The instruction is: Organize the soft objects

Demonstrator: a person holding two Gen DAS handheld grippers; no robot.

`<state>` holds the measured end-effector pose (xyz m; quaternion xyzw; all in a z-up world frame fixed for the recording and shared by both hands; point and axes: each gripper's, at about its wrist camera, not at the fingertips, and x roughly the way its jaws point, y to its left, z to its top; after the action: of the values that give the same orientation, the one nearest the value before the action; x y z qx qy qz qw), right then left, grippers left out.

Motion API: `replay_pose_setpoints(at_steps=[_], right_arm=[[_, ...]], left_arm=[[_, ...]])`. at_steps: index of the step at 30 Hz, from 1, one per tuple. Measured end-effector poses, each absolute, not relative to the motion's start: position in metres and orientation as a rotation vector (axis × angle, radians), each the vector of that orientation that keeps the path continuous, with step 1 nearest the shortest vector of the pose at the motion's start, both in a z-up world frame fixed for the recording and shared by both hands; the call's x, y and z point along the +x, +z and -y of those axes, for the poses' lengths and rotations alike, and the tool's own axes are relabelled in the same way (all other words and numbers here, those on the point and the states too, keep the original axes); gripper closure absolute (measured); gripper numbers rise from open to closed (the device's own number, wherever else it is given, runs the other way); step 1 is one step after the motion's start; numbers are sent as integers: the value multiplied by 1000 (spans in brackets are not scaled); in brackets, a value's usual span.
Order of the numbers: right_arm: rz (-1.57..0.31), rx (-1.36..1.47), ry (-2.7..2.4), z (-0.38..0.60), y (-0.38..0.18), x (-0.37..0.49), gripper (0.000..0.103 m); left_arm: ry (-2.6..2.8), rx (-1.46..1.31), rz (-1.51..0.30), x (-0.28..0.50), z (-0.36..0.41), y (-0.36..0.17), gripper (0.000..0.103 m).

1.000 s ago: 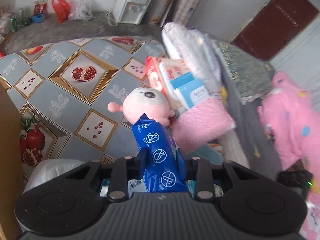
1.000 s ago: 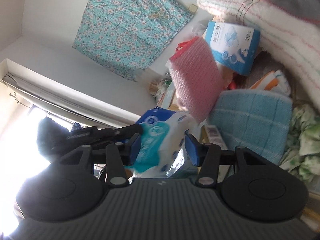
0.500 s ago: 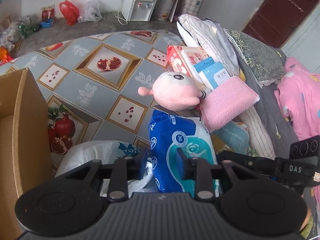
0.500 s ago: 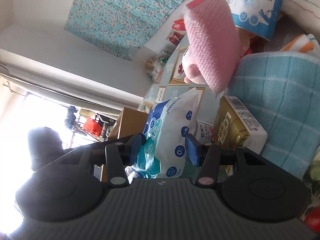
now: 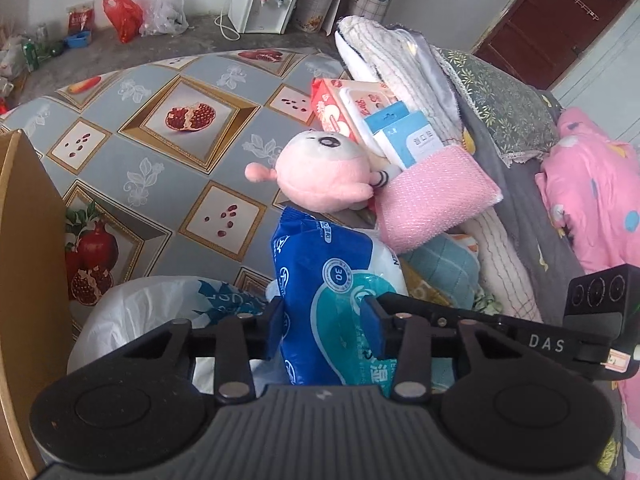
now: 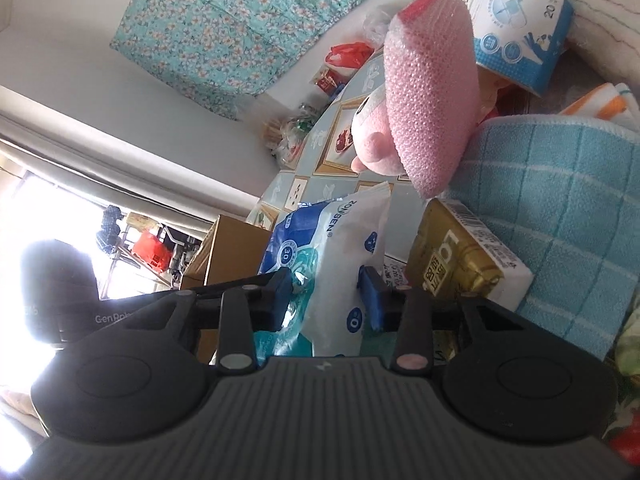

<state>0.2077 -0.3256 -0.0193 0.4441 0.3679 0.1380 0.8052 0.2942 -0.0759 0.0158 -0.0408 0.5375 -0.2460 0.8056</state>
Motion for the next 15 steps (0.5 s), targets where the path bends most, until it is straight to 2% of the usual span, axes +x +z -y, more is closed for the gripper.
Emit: replay_pose_setpoints(at_steps=[9,15], right_arm=[[-711,910,356,322,23,199,66],[-692,844,489,277,70,225,66]], left_arm=[[-516,-93,-1024,264,61,67,62],[-418,-129,-909,241,4,114,61]])
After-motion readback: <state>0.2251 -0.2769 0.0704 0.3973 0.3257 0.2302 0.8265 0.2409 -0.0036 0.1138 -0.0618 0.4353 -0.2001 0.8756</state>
